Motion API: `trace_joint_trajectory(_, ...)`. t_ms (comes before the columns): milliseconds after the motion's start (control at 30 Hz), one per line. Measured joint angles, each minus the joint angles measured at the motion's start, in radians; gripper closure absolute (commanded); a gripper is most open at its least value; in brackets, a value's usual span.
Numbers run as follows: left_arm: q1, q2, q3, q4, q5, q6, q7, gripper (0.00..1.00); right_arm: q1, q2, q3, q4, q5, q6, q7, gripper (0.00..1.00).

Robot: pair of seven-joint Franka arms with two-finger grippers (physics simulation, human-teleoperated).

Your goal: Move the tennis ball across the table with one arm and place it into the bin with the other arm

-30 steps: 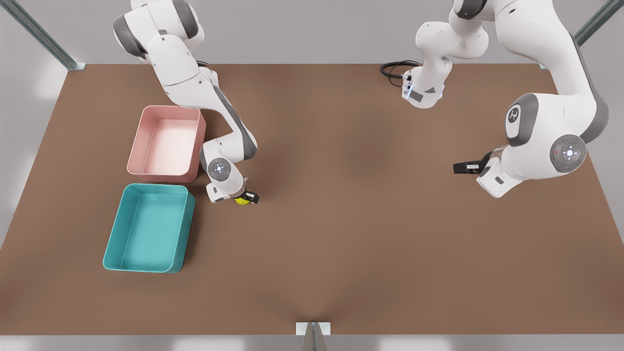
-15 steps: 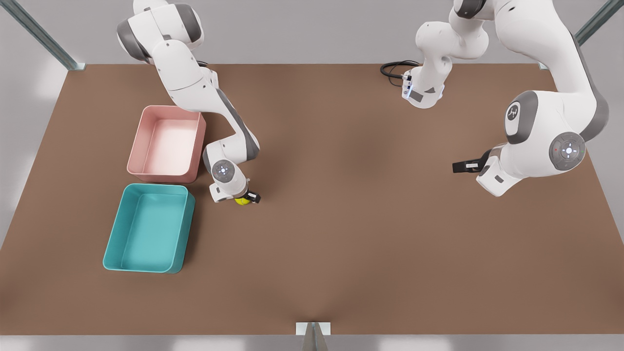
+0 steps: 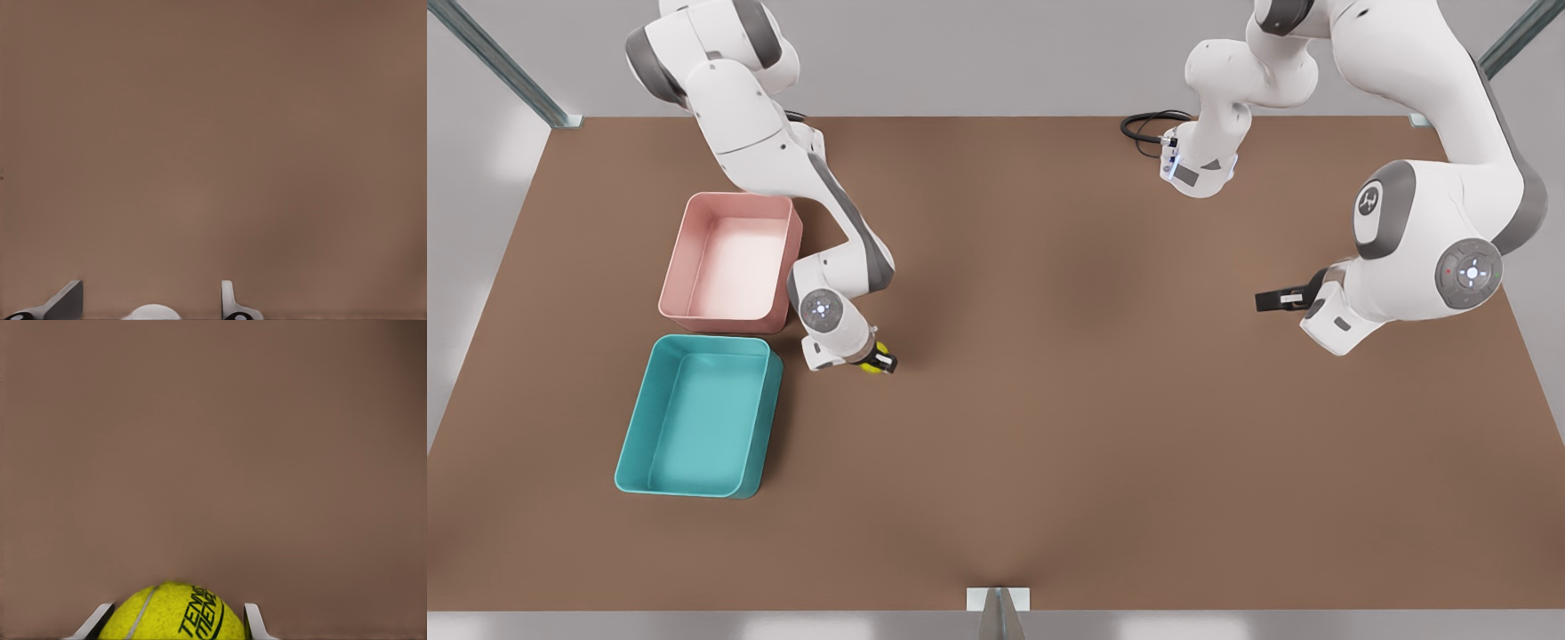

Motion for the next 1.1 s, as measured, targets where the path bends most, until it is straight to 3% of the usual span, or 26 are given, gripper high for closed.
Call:
trace_joint_trajectory(100, -0.001, 0.001, 0.000, 0.000, 0.000, -0.005, -0.002, 0.00, -0.083, -0.059, 0.055, 0.000, -0.001, -0.023, -0.007, 0.27)
trace_joint_trajectory(233, -0.002, 0.001, 0.000, 0.000, -0.001, -0.009, -0.005, 0.00, -0.259, -0.094, 0.065, 0.046, 0.000, -0.085, -0.064, 0.27)
trace_joint_trajectory(433, -0.003, 0.000, -0.001, 0.000, -0.001, -0.012, -0.008, 0.00, -0.414, -0.131, -0.049, 0.092, 0.000, -0.209, -0.228, 0.27)
trace_joint_trajectory(500, -0.003, 0.000, -0.001, 0.000, -0.001, -0.012, -0.009, 0.00, -0.432, -0.118, -0.086, 0.107, 0.002, -0.244, -0.296, 0.00)
trace_joint_trajectory(733, -0.004, -0.004, -0.002, 0.000, 0.000, -0.018, -0.011, 0.00, -0.434, -0.083, -0.101, 0.136, 0.003, -0.302, -0.493, 0.00)
trace_joint_trajectory(867, -0.003, -0.006, -0.004, 0.000, -0.002, -0.025, -0.013, 0.00, -0.413, -0.165, -0.096, 0.471, -0.093, -0.576, -0.541, 0.00)
trace_joint_trajectory(967, -0.001, -0.004, -0.009, 0.000, -0.002, -0.030, -0.013, 0.00, -0.415, -0.281, -0.056, 0.532, -0.158, -0.752, -0.572, 0.00)
trace_joint_trajectory(1100, 0.006, -0.005, -0.006, 0.007, -0.002, -0.036, -0.012, 0.00, -0.417, -0.315, -0.046, 0.543, -0.190, -0.896, -0.605, 0.00)
